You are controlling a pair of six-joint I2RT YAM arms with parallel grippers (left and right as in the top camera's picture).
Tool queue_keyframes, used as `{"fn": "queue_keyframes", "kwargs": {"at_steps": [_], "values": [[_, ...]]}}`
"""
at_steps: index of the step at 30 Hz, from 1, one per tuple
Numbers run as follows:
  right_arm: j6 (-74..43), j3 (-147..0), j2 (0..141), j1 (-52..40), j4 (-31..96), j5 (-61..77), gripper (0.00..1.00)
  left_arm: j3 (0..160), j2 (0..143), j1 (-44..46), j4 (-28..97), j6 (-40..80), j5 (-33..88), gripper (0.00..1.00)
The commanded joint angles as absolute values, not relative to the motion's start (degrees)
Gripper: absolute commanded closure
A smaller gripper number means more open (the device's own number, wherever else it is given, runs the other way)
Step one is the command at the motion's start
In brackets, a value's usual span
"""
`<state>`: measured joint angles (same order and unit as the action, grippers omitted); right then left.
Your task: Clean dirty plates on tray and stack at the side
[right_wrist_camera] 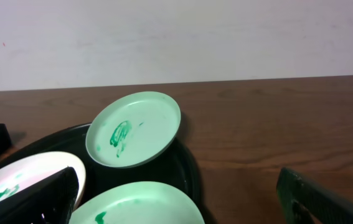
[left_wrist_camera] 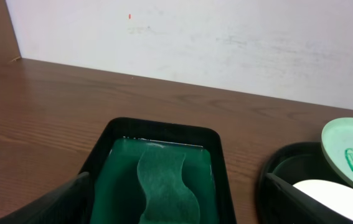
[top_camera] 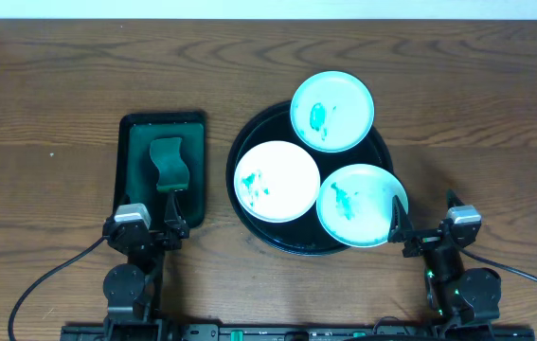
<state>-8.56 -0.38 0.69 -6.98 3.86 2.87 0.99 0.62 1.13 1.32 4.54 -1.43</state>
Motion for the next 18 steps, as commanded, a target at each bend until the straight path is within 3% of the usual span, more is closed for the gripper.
{"fn": "queue_keyframes", "kwargs": {"at_steps": [1, 12, 18], "values": [[-8.1, -0.3, 0.4, -7.1, 4.1, 3.3, 0.01, 0.2, 0.7, 1.0, 3.7, 5.0, -2.1, 0.15], [-8.1, -0.3, 0.4, -7.1, 4.1, 3.3, 0.01, 1.6, 2.5, 1.0, 4.5, 5.0, 1.6, 0.15], [-8.1, -0.3, 0.4, -7.1, 4.1, 3.3, 0.01, 9.5, 15.2, 1.0, 7.7, 5.1, 1.5, 0.15]]}}
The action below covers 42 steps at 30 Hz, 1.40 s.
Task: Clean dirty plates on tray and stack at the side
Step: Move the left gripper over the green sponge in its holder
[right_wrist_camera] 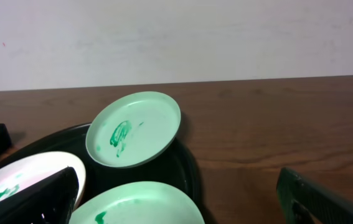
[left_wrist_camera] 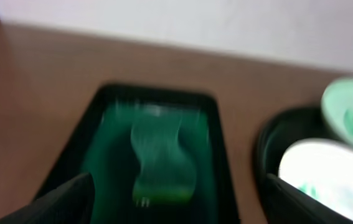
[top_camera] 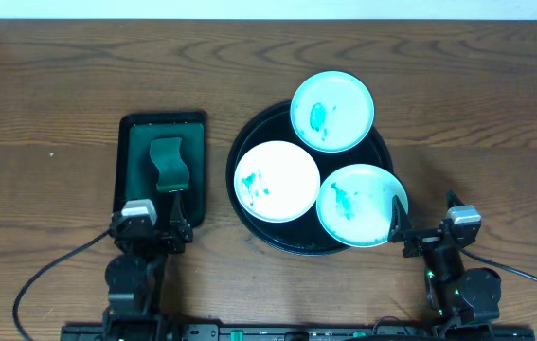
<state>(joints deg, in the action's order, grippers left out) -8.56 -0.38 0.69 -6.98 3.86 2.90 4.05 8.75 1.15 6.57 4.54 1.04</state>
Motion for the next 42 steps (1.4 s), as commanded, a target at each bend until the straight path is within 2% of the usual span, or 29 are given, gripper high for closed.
{"fn": "queue_keyframes", "kwargs": {"at_steps": [1, 8, 11, 12, 18, 23, 37, 40, 42], "values": [[-8.1, -0.3, 0.4, -7.1, 4.1, 3.3, 0.01, 11.4, 18.1, 1.0, 8.4, 5.5, 1.5, 0.15], [-8.1, -0.3, 0.4, -7.1, 4.1, 3.3, 0.01, 34.9, 48.0, 1.0, 23.9, 10.2, 2.2, 0.15], [-8.1, -0.3, 0.4, -7.1, 4.1, 3.3, 0.01, 44.7, 58.4, 1.0, 33.2, 10.2, 2.4, 0.15], [-8.1, -0.3, 0.4, -7.1, 4.1, 3.3, 0.01, 51.7, 65.4, 1.0, 40.6, 10.2, 2.4, 0.15], [-8.1, -0.3, 1.0, -7.1, 4.1, 3.3, 0.01, 64.6, 78.3, 1.0, 56.6, 10.2, 7.6, 0.15], [-8.1, -0.3, 1.1, -7.1, 4.1, 3.3, 0.01, 65.6, 82.1, 1.0, 58.5, 10.2, 13.1, 0.15], [-8.1, -0.4, 1.2, -7.1, 4.5, 1.4, 0.01, 65.6, 82.5, 1.0, 57.6, 10.2, 13.1, 0.15], [-7.9, -2.2, 1.8, -7.1, 7.8, 1.5, 0.01, 65.6, 82.5, 1.0, 57.1, 10.2, 13.1, 0.15], [-3.3, -6.1, 3.6, -7.1, 14.0, 1.5, 0.01, 65.6, 82.5, 1.0, 56.9, 10.2, 13.1, 0.15]]}}
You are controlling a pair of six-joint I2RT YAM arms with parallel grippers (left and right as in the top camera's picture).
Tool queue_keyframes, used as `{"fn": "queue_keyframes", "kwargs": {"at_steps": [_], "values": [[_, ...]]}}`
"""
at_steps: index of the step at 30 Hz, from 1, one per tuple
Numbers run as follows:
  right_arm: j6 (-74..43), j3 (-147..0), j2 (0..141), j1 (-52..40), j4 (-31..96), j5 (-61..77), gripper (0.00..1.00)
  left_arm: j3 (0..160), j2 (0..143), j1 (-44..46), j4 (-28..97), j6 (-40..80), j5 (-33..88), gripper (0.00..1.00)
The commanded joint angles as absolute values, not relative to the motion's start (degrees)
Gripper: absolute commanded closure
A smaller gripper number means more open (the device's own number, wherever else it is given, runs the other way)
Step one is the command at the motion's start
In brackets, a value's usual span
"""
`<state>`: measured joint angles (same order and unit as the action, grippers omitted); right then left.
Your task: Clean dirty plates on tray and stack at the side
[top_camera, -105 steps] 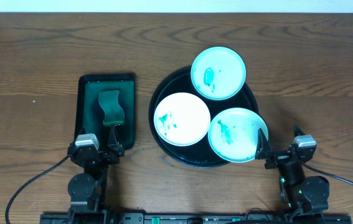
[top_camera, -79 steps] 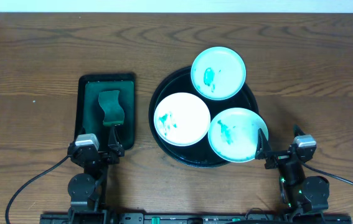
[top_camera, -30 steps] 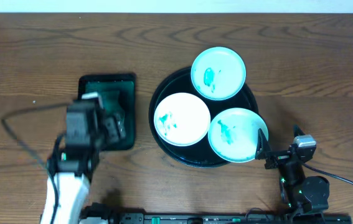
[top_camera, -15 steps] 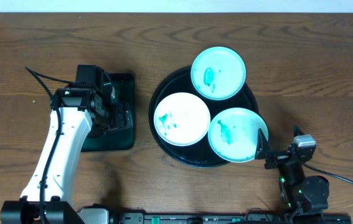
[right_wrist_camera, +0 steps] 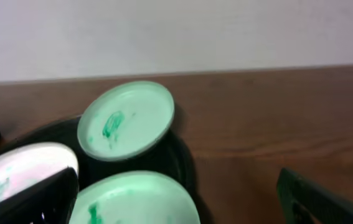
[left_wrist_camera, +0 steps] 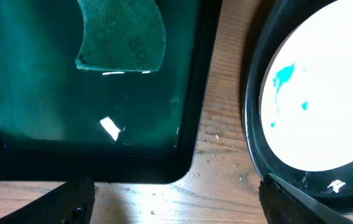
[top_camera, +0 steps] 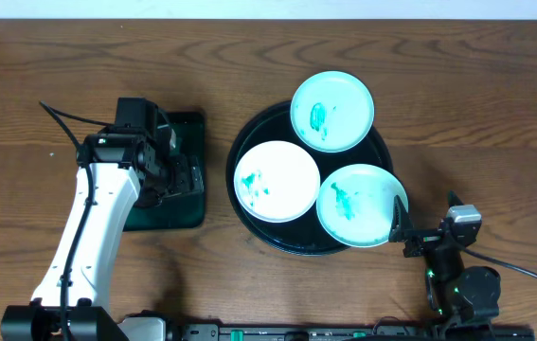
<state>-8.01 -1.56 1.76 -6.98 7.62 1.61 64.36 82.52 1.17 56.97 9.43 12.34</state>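
Note:
A round black tray [top_camera: 245,214] holds three smeared plates: a white plate [top_camera: 277,181], a mint plate [top_camera: 332,111] at the far side and a second mint plate [top_camera: 361,205] at the near right. A green sponge [left_wrist_camera: 121,37] lies in a dark rectangular dish [top_camera: 190,204]. My left gripper [top_camera: 171,175] hangs open above that dish, looking straight down, its fingers [left_wrist_camera: 70,202] empty. In the overhead view the sponge is hidden under the arm. My right gripper [top_camera: 427,235] is open and low by the tray's near right edge, beside the second mint plate [right_wrist_camera: 132,199].
Bare wooden table [top_camera: 476,123] lies to the right of the tray and behind it. A pale wall [right_wrist_camera: 176,31] closes the far side. Water drops dot the wood [left_wrist_camera: 220,155] between dish and tray.
My left arm has left the table's front edge and now reaches over the sponge dish, its camera pointing straight down. The right wrist view has shifted slightly and is blurred. The plates have not moved.
Both grippers were low at the front edge, open, the left facing the sponge dish and the right facing the tray. Then the left wrist view blurred while the right stayed put. Now the left gripper is above the dish, still open and empty.

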Motion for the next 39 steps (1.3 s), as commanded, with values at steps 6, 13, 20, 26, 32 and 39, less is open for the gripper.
{"fn": "queue_keyframes", "kwargs": {"at_steps": [6, 13, 20, 26, 32, 39], "values": [[0.0, -20.4, 14.2, -7.1, 28.7, 0.4, 0.01, 65.6, 82.5, 1.0, 55.6, 10.3, 13.1, 0.15], [-12.4, -37.6, 34.8, -7.1, 39.3, 1.9, 0.01, 65.6, 82.5, 1.0, 54.3, 11.8, 13.1, 0.15], [-12.4, -58.4, 59.2, -7.2, 57.8, 7.5, 0.01, 65.6, 82.5, 1.0, 54.4, 11.7, 13.1, 0.15], [-11.7, -71.5, 79.1, -7.2, 73.4, 8.0, 0.01, 65.6, 82.5, 1.0, 54.3, 11.7, 13.1, 0.15], [-7.4, -72.7, 89.5, -7.3, 73.6, 19.0, 0.01, 65.6, 82.5, 1.0, 54.4, 11.7, 13.1, 0.15], [1.8, -72.7, 91.6, -15.2, 65.7, 24.8, 0.01, 65.6, 82.5, 1.0, 54.3, 11.7, 13.1, 0.15]]}}
